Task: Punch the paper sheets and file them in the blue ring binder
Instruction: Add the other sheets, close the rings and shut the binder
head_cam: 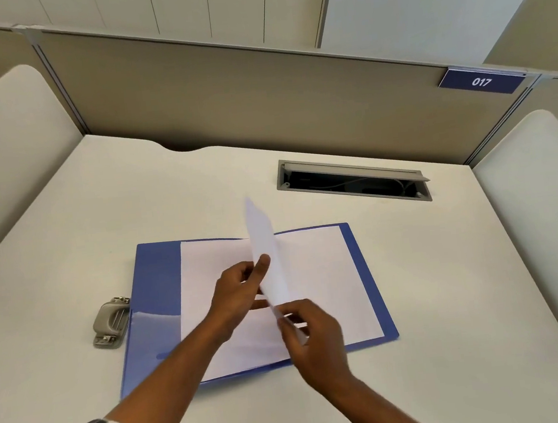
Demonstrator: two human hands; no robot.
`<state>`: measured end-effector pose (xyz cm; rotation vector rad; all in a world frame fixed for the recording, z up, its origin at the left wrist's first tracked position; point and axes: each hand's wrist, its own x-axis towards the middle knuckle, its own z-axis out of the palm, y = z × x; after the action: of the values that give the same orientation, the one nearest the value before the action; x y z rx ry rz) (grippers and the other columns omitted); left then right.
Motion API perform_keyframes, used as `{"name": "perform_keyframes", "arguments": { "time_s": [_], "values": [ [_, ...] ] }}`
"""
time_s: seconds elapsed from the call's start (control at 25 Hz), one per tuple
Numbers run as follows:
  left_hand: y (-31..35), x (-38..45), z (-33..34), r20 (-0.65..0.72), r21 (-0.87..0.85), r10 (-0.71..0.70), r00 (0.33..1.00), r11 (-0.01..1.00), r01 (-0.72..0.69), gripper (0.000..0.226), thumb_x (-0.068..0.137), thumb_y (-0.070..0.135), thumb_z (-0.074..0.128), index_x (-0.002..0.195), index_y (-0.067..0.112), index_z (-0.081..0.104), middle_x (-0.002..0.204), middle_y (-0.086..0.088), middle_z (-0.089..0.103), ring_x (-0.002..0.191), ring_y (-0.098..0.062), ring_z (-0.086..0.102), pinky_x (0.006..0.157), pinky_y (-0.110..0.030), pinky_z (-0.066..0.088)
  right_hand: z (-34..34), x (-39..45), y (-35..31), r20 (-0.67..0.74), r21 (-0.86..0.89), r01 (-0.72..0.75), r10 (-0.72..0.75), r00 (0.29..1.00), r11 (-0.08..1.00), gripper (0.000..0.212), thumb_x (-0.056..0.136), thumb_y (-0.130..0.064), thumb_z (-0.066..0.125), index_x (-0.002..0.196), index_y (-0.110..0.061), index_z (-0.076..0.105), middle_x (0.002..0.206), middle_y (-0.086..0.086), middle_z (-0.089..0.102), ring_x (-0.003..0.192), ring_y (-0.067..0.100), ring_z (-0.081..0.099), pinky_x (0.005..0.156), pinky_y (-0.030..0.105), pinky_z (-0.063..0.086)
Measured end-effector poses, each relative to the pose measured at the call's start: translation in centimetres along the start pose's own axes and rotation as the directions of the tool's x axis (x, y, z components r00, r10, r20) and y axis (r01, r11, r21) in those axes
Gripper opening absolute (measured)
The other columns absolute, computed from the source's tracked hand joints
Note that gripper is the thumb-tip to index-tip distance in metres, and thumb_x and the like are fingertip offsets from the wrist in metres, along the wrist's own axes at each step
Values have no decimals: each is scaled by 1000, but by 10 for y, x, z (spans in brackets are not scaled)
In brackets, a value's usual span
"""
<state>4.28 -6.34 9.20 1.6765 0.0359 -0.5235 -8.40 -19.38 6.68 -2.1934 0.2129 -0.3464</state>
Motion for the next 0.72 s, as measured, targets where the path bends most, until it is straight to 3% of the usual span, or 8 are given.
{"name": "perform_keyframes", "arguments": {
  "time_s": [0.08, 0.2, 0.28, 0.36, 0.44, 0.52, 0.64, 0.72],
  "values": [
    [0, 3, -2, -118, 130, 6, 993, 992, 9, 43, 79, 62, 66, 106, 29, 60, 98, 15, 66, 86, -13, 66, 61, -22, 57, 7, -1, -2, 165, 55, 0, -10, 986, 998, 21, 97, -32, 67, 118, -29, 70, 113, -21, 71, 97, -2, 68, 80, 15, 57],
    [-16, 9, -20, -253, 233, -10, 967, 970, 71, 42, 89, 40, 68, 126, 22, 56, 114, 4, 61, 97, -19, 60, 84, -37, 57, 10, -5, 2, 280, 143, -28, -13, 960, 989, 37, 100, -56, 55, 129, -36, 65, 124, -28, 67, 108, -4, 67, 84, 14, 55],
    [-28, 13, -38, -313, 222, -36, 949, 969, 110, 40, 90, 32, 68, 126, 16, 60, 118, -3, 65, 100, -26, 63, 85, -39, 54, 6, -4, 12, 205, 150, -90, 58, 977, 985, 41, 98, -62, 53, 127, -37, 65, 123, -27, 68, 109, -2, 67, 86, 18, 57],
    [-38, 16, -57, -363, 214, -43, 931, 968, 128, 33, 88, 27, 72, 118, 13, 67, 114, -7, 70, 92, -26, 65, 77, -35, 54, 0, -2, 30, 52, 90, -200, 196, 979, 976, 33, 96, -54, 60, 123, -36, 66, 117, -23, 68, 106, 0, 68, 87, 25, 58],
    [-47, 19, -74, -398, 261, -24, 917, 955, 139, 21, 86, 25, 74, 103, 13, 70, 105, -8, 72, 79, -20, 63, 66, -29, 50, -11, 1, 58, -111, -34, -316, 311, 944, 948, 28, 95, -36, 69, 122, -28, 66, 119, -14, 66, 107, 6, 66, 90, 34, 57],
    [-56, 21, -86, -415, 294, -21, 910, 943, 155, 16, 85, 23, 76, 95, 14, 68, 99, -6, 70, 76, -20, 62, 65, -29, 49, -23, 4, 87, -188, -203, -438, 404, 895, 876, 32, 95, -30, 69, 125, -22, 66, 128, 0, 62, 117, 22, 63, 98, 42, 54],
    [-71, 25, -97, -442, 322, -37, 896, 926, 198, 18, 83, 21, 77, 86, 6, 68, 90, -7, 70, 78, -28, 65, 70, -39, 55, -38, 9, 116, -259, -425, -613, 559, 787, 666, 59, 90, -49, 70, 136, -15, 58, 138, 10, 51, 127, 33, 51, 99, 46, 49],
    [-80, 27, -101, -465, 371, -26, 885, 902, 222, 20, 81, 20, 79, 82, 4, 67, 87, -10, 70, 80, -31, 65, 72, -42, 55, -43, 11, 125, -304, -481, -672, 612, 730, 563, 79, 81, -63, 72, 137, -12, 52, 134, 12, 49, 123, 34, 50, 94, 46, 51]
  ]
}}
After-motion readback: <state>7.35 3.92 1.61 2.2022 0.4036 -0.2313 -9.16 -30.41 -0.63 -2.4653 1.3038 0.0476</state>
